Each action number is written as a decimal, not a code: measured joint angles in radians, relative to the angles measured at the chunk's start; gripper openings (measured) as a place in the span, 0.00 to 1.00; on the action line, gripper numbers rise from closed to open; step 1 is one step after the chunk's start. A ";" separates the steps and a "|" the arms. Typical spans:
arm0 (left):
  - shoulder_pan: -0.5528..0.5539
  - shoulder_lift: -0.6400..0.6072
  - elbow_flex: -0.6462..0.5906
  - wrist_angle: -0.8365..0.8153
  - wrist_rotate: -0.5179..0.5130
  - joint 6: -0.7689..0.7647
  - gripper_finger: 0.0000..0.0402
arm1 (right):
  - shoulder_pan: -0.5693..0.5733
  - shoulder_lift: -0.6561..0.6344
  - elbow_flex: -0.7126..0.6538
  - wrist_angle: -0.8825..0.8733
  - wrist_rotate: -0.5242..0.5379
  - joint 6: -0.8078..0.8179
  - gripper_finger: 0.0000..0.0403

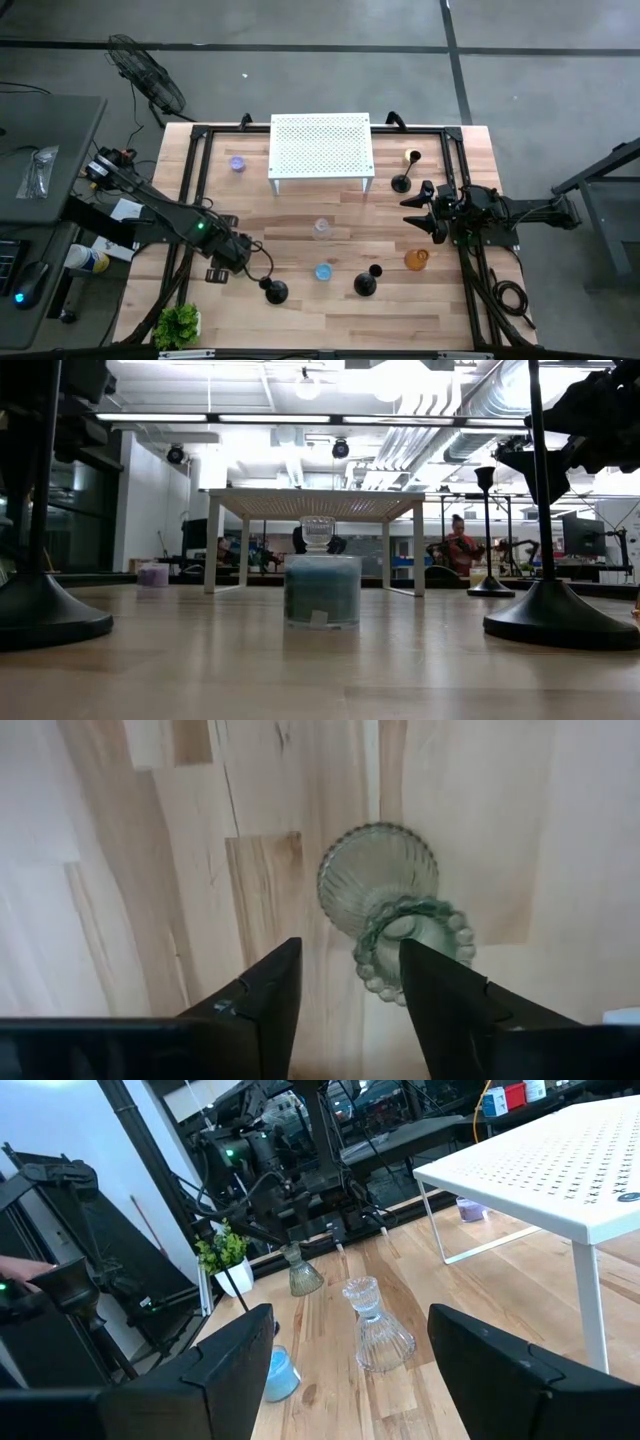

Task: Pick & Place candle stick holders
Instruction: Put the green glass candle holder on the shelf

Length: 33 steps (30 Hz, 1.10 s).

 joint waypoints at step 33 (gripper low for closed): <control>0.000 -0.001 -0.057 0.082 -0.012 -0.077 0.42 | 0.000 0.000 0.000 0.000 0.000 0.000 0.64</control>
